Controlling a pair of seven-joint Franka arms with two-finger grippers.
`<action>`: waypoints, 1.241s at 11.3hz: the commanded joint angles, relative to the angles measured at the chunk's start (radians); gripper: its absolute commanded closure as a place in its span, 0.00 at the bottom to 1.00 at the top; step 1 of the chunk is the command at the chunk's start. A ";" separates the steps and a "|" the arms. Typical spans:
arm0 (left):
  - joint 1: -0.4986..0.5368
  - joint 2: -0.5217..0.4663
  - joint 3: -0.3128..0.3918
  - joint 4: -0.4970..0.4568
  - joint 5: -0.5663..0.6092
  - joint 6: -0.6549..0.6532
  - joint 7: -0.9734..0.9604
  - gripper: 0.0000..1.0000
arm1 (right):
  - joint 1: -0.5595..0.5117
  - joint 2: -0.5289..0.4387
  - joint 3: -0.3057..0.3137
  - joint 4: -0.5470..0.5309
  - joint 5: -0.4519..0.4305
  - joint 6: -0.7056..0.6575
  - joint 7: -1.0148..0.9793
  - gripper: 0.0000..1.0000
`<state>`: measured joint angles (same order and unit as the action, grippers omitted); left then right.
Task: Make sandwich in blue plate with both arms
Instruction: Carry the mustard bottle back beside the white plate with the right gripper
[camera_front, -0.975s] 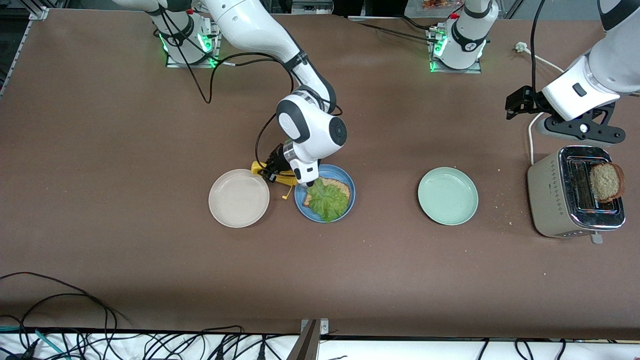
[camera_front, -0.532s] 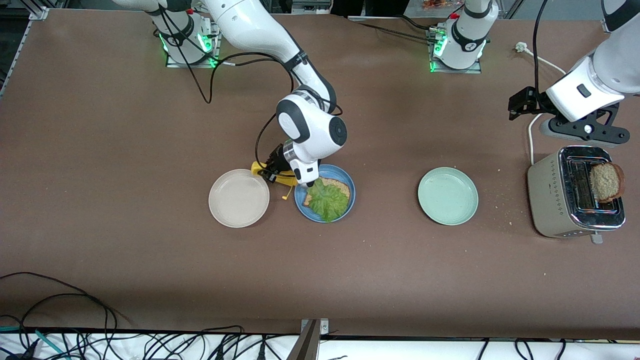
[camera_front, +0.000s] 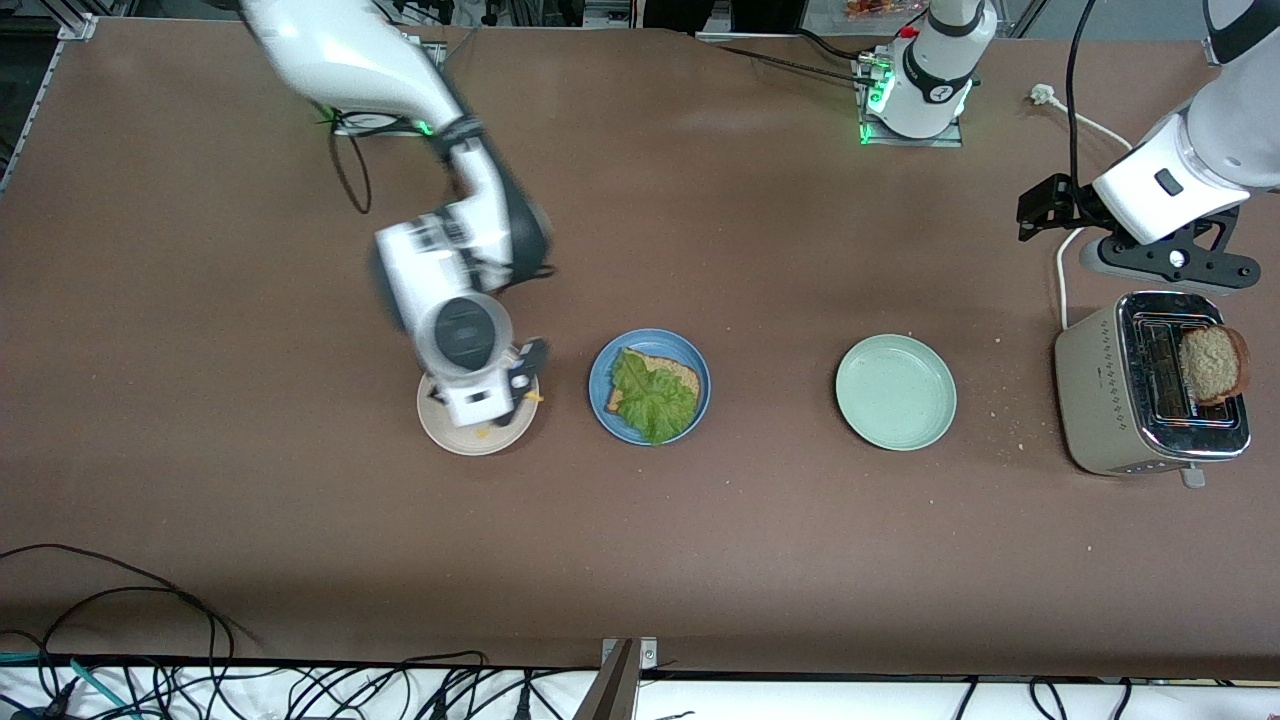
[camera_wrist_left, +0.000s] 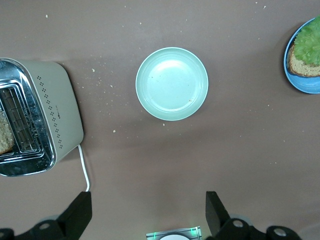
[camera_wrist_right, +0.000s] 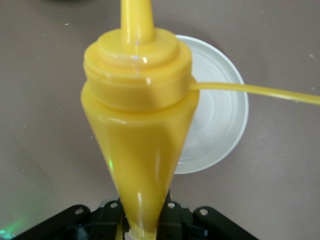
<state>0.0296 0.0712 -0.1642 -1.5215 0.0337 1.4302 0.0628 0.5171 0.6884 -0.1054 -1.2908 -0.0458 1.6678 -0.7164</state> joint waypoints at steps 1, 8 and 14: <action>0.006 0.004 -0.003 0.018 -0.008 -0.008 -0.003 0.00 | -0.256 -0.043 0.133 -0.048 0.145 0.024 -0.247 1.00; 0.006 0.004 -0.003 0.018 -0.008 -0.008 -0.003 0.00 | -0.563 0.091 0.150 -0.015 0.614 0.012 -1.002 1.00; 0.006 0.004 -0.003 0.020 -0.006 -0.008 -0.004 0.00 | -0.631 0.245 0.158 0.040 0.702 0.026 -1.420 1.00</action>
<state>0.0302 0.0724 -0.1633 -1.5200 0.0337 1.4302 0.0628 -0.0804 0.8511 0.0288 -1.3131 0.5930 1.6995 -2.0202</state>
